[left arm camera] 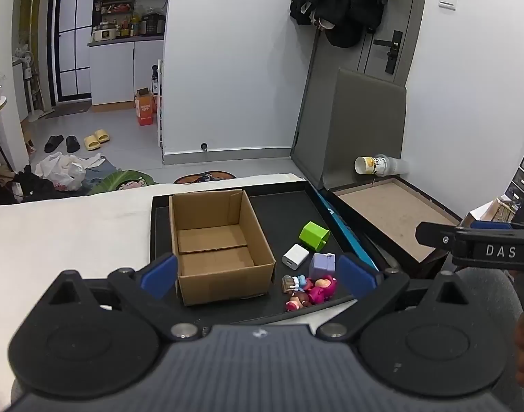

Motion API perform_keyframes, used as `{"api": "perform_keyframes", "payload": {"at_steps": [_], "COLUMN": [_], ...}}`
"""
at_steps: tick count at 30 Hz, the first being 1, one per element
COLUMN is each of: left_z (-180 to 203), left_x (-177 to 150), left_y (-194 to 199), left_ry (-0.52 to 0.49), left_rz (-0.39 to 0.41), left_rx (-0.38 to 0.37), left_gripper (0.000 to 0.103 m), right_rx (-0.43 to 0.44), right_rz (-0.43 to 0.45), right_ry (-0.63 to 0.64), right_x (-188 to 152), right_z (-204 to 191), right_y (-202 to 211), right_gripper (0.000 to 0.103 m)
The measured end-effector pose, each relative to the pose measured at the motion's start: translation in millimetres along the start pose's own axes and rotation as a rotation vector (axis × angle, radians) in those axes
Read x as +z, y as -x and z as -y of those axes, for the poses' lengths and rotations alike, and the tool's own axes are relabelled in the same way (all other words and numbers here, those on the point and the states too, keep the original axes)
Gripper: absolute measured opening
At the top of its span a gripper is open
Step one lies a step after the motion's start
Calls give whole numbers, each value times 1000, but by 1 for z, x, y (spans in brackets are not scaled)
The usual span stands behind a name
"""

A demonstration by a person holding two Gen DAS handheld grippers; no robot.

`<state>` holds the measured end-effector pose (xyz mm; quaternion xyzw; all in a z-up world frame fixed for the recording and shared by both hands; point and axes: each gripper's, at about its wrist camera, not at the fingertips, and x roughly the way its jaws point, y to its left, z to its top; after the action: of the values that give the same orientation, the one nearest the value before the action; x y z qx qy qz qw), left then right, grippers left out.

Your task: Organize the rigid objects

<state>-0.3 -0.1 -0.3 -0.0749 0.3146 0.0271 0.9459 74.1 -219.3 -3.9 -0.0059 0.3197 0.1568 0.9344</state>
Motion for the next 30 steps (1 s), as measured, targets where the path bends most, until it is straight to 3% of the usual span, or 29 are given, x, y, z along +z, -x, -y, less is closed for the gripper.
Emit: {"api": "perform_keyframes", "payload": {"at_steps": [30], "left_z": [6], "left_x": [-3], "left_y": [8], "left_ry": [-21], "left_rz": [4], "left_rx": [-10], "left_gripper": [99], "right_rx": [3], "right_rz": [3], "right_ry": [13], "right_x": [-6], "right_z": [-5], "right_y": [9], "right_gripper": [103]}}
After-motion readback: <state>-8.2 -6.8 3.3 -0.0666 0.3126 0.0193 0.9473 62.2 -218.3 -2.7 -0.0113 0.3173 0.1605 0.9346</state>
